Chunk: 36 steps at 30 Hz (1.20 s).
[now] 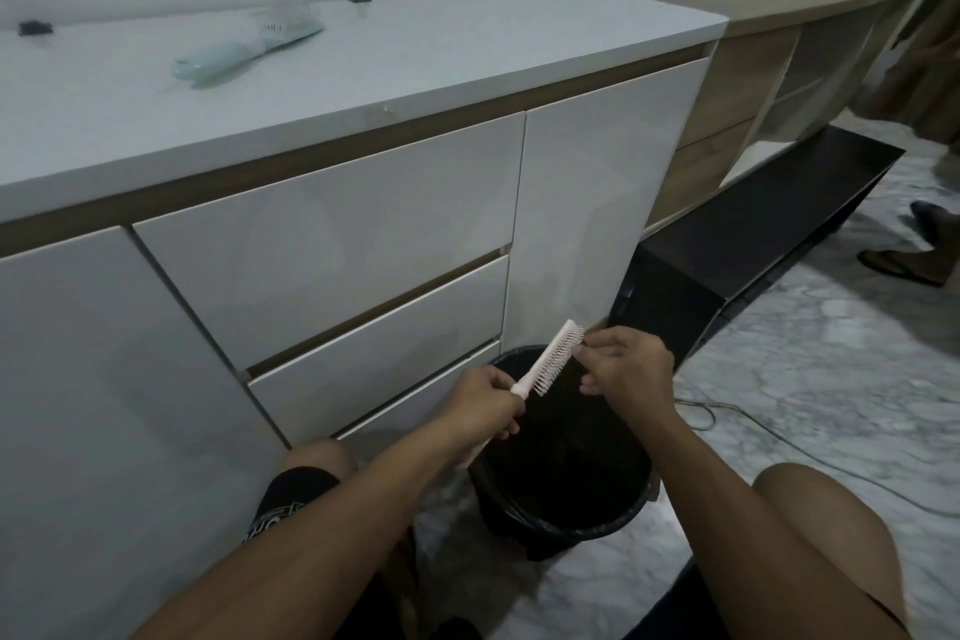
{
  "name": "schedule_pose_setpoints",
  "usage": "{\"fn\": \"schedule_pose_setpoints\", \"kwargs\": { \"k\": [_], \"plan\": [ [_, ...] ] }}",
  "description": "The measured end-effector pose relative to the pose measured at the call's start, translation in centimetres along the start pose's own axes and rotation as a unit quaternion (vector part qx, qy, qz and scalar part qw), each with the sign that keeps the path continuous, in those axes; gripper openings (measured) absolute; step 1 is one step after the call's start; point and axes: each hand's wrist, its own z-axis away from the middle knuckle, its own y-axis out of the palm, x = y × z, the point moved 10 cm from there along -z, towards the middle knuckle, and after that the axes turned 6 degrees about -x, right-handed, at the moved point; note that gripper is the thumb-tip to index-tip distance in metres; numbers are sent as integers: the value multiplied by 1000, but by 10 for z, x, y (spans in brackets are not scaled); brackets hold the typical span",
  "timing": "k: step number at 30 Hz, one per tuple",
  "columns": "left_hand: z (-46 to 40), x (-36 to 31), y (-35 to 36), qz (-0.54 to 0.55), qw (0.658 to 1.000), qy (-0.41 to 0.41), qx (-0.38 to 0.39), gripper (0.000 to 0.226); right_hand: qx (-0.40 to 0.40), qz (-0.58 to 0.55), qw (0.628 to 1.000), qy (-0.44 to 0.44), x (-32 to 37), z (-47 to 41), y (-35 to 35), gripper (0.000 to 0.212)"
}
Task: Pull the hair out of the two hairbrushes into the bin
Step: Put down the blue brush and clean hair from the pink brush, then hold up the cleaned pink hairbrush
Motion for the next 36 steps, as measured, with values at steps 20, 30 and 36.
{"fn": "schedule_pose_setpoints", "kwargs": {
  "k": [20, 30, 36],
  "plan": [
    [70, -204, -142, -73, 922, 334, -181, 24, 133, -293, 946, -40, 218, -5, 15, 54],
    [120, -266, -273, -29, 858, 402, -319, 12, 127, -287, 938, -148, 376, 10, 56, 50],
    [117, -266, -343, 16, 850, 395, -349, 9, 151, -237, 932, -227, 444, 25, 105, 52]
  ]
}}
